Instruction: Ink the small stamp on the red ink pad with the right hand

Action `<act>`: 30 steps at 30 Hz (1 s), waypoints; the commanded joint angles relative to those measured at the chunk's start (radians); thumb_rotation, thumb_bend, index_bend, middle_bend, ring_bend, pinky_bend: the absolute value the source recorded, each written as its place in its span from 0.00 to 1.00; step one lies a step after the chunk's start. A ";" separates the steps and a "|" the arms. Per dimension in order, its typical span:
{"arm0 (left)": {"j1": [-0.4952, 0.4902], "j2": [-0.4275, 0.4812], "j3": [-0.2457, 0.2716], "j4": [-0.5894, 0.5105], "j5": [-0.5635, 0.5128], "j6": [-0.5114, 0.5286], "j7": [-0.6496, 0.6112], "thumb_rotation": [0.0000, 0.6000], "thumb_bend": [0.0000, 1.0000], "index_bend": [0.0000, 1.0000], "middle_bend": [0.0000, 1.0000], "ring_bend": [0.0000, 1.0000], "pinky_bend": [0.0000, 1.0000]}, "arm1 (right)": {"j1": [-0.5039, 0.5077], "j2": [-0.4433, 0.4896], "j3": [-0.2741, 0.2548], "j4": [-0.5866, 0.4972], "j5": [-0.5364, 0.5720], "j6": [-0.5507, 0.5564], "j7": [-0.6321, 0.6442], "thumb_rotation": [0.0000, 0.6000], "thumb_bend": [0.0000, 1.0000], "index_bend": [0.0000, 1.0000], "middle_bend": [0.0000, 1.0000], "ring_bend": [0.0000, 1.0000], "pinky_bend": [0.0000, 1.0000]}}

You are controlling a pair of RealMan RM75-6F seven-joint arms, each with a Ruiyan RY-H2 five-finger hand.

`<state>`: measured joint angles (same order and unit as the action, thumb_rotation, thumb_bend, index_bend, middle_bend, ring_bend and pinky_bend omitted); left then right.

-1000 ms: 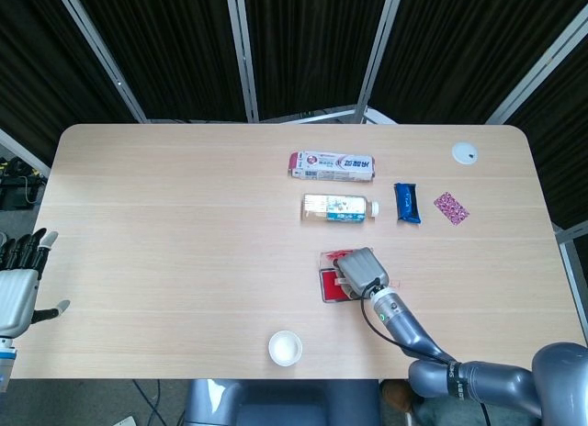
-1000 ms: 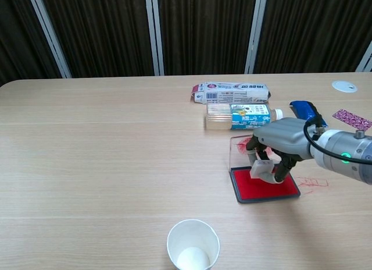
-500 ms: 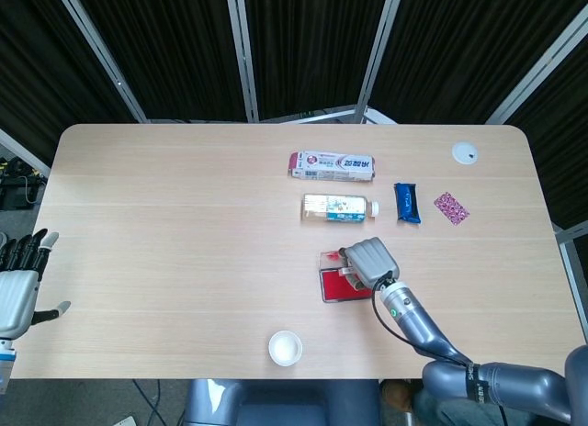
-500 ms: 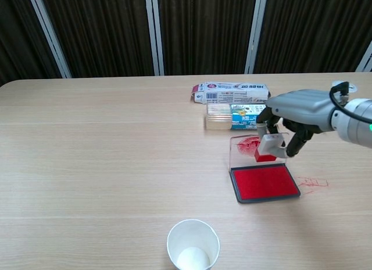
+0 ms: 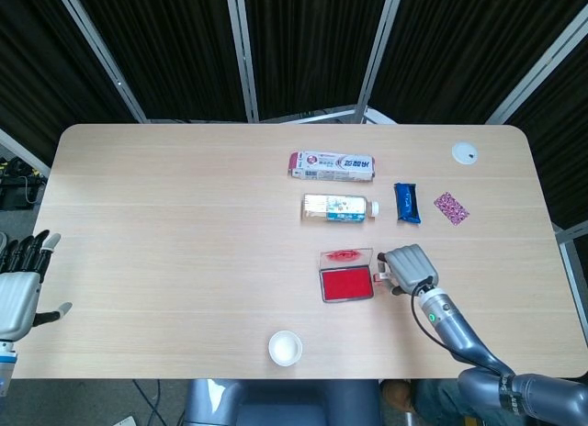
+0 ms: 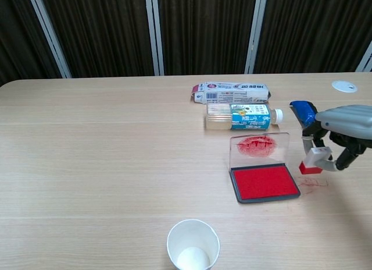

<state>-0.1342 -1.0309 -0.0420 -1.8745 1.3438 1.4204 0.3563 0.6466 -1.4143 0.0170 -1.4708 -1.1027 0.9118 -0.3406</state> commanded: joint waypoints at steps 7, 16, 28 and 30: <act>-0.002 -0.006 0.000 0.000 -0.007 -0.003 0.016 1.00 0.00 0.00 0.00 0.00 0.00 | -0.045 -0.042 -0.030 0.139 -0.069 -0.025 0.115 1.00 0.52 0.54 0.61 0.87 1.00; -0.001 -0.008 0.002 0.000 -0.006 -0.001 0.021 1.00 0.00 0.00 0.00 0.00 0.00 | -0.053 -0.047 -0.029 0.161 -0.090 -0.046 0.135 1.00 0.30 0.46 0.56 0.87 1.00; -0.001 -0.009 0.004 0.000 -0.004 -0.002 0.024 1.00 0.00 0.00 0.00 0.00 0.00 | -0.061 -0.043 -0.015 0.158 -0.088 -0.059 0.141 1.00 0.24 0.43 0.54 0.87 1.00; -0.001 -0.010 0.004 0.000 -0.004 -0.002 0.024 1.00 0.00 0.00 0.00 0.00 0.00 | -0.062 -0.042 -0.013 0.156 -0.089 -0.059 0.144 1.00 0.23 0.43 0.54 0.87 1.00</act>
<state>-0.1354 -1.0407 -0.0378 -1.8748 1.3400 1.4184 0.3805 0.5847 -1.4562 0.0037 -1.3151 -1.1921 0.8532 -0.1971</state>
